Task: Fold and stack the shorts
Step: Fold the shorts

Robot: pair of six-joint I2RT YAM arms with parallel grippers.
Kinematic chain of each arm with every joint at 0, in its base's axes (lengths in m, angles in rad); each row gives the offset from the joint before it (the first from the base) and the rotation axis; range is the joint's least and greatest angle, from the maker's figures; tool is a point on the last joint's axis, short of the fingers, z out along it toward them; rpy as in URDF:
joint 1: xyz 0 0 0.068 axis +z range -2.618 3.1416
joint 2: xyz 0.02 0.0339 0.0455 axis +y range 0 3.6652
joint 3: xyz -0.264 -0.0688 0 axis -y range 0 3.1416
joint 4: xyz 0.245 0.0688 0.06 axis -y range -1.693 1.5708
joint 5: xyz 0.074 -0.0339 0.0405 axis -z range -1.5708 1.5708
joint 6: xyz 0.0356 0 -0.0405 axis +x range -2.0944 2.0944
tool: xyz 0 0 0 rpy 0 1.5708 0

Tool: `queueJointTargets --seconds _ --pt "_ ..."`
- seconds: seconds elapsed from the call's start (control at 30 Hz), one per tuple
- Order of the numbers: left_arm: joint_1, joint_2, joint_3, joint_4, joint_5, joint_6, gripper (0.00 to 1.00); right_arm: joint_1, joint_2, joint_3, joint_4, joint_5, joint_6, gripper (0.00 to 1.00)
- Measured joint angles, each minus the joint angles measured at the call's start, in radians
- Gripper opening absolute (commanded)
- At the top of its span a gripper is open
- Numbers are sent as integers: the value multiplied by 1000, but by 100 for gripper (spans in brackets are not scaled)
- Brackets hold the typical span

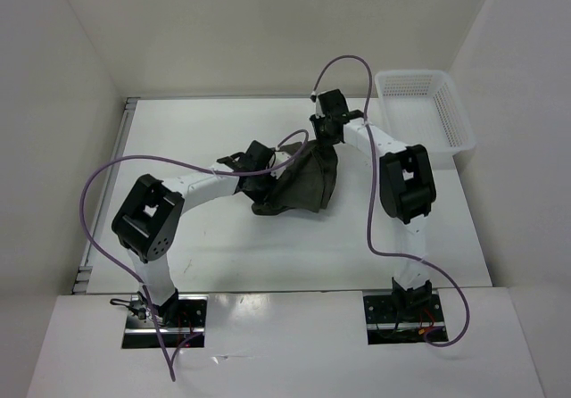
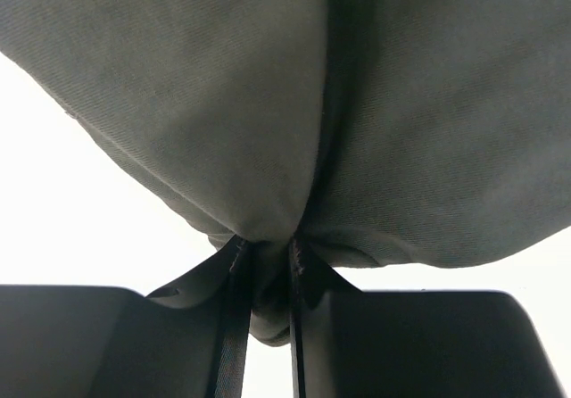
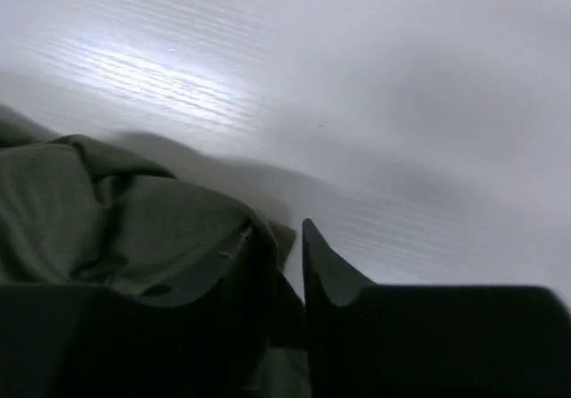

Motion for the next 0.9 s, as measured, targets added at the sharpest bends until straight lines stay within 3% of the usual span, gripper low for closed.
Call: queueJointTargets --seconds 0.03,0.07,0.17,0.3,0.5,0.7,0.9 --pt "0 0 0 0 -1 0 18 -1 7 0 10 22 -8 54" --pt "0 0 0 0 -1 0 23 -3 13 0 17 41 -14 67" --pt "0 0 -1 0 0 1 40 -13 34 22 26 90 -39 88" --pt "-1 0 15 -47 4 0 64 -20 56 137 37 145 -79 90" --pt "0 0 137 -207 20 0 81 -26 -31 205 67 130 -116 90" --pt "69 1 280 -273 117 2 94 -29 -322 -94 -3 -137 -179 90" --pt "253 91 452 -279 196 0 94 -33 -431 -404 -104 -367 -204 90"
